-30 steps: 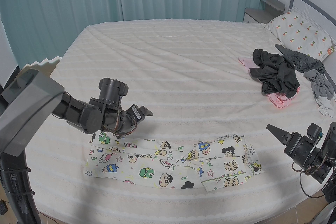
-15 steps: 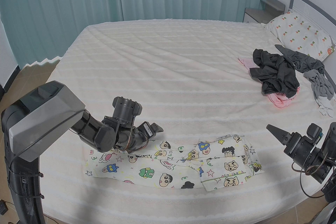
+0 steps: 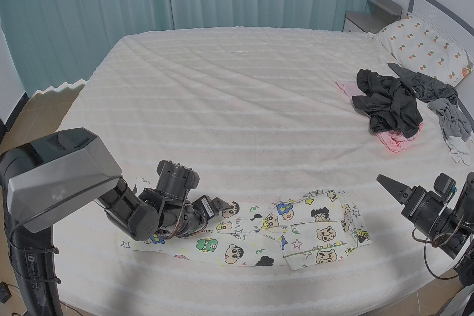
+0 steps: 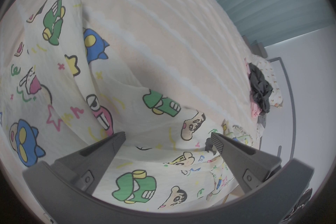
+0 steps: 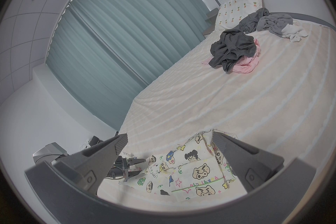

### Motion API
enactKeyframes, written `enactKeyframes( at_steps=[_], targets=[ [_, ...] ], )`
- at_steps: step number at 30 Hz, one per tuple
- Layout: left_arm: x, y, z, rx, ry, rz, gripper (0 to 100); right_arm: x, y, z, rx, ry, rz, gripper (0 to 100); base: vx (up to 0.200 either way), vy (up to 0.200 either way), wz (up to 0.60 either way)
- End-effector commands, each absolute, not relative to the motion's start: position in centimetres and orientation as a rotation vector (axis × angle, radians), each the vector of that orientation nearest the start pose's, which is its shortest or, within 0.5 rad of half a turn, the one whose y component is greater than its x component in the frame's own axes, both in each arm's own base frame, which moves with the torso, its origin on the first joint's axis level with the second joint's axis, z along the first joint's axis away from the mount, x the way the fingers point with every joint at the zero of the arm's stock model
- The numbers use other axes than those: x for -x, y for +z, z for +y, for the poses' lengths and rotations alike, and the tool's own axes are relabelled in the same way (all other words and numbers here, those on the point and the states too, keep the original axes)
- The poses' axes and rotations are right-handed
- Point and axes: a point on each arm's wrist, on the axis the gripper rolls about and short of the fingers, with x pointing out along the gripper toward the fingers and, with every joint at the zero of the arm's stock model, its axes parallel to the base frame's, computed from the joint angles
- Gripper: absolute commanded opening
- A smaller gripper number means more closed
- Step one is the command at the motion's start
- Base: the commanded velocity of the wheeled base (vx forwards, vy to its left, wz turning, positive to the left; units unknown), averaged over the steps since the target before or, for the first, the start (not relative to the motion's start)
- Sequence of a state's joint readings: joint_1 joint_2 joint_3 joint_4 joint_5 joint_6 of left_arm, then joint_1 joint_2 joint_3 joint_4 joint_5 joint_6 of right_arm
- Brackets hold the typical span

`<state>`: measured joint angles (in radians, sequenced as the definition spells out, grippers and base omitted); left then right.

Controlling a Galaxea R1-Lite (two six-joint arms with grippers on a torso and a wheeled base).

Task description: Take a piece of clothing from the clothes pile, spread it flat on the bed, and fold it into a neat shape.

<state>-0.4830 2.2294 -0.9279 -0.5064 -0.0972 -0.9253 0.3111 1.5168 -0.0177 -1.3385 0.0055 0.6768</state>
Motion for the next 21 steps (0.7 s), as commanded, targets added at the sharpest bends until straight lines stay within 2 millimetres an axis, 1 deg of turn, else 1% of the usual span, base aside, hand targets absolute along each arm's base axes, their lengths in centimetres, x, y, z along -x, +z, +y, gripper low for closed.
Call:
enactKeyframes(
  at_steps=[1, 7, 9, 10, 11, 12, 13, 15, 16, 17, 19, 20, 21],
  targets=[
    [-32.2, 1.4, -17.1, 0.703, -0.151, 0.947, 100, -16.1, 11.1, 5.2, -0.642, 0.245, 0.275, 100, 0.0, 0.0, 0.0],
    [-31.9, 3.3, -16.8, 0.733, -0.188, 0.878, 100, -16.1, 11.1, 5.2, -0.642, 0.244, 0.276, 100, 0.0, 0.0, 0.0],
    [-31.2, 4.7, -16.4, 0.744, -0.205, 0.849, 100, -16.1, 11.2, 5.2, -0.643, 0.244, 0.273, 100, 0.0, 0.0, 0.0],
    [-31.0, 5.1, -16.2, 0.748, -0.207, 0.84, 100, -16.1, 11.2, 5.2, -0.641, 0.244, 0.273, 100, 0.0, 0.0, 0.0],
    [-30.8, 5.9, -15.7, 0.755, -0.218, 0.813, 100, -16.1, 11.1, 5.2, -0.642, 0.243, 0.275, 100, 0.0, 0.0, 0.0],
    [-30.8, 6.3, -15.2, 0.76, -0.215, 0.796, 100, -16.1, 11.2, 5.2, -0.643, 0.244, 0.273, 100, 0.0, 0.0, 0.0],
    [-30.8, 6.7, -14.7, 0.767, -0.212, 0.778, 100, -16.1, 11.2, 5.2, -0.643, 0.244, 0.273, 100, 0.0, 0.0, 0.0],
    [-31.1, 8.6, -12.6, 0.773, -0.2, 0.707, 100, -16.1, 11.2, 5.2, -0.641, 0.245, 0.271, 100, 0.0, 0.0, 0.0],
    [-31.1, 8.7, -12.4, 0.77, -0.2, 0.704, 100, -16.1, 11.2, 5.2, -0.641, 0.243, 0.271, 100, 0.0, 0.0, 0.0],
    [-31.3, 9.4, -10.7, 0.723, -0.191, 0.662, 100, -16.1, 11.2, 5.2, -0.641, 0.245, 0.27, 100, 0.0, 0.0, 0.0],
    [-31.1, 9.1, -9.0, 0.642, -0.187, 0.656, 100, -16.0, 11.3, 5.1, -0.642, 0.245, 0.266, 100, 0.0, 0.0, 0.0],
    [-31.0, 8.6, -7.7, 0.561, -0.19, 0.659, 100, -16.0, 11.3, 5.1, -0.642, 0.245, 0.266, 100, 0.0, 0.0, 0.0],
    [-30.8, 8.1, -6.8, 0.512, -0.194, 0.668, 100, -16.0, 11.3, 5.1, -0.642, 0.245, 0.266, 100, 0.0, 0.0, 0.0]
  ],
)
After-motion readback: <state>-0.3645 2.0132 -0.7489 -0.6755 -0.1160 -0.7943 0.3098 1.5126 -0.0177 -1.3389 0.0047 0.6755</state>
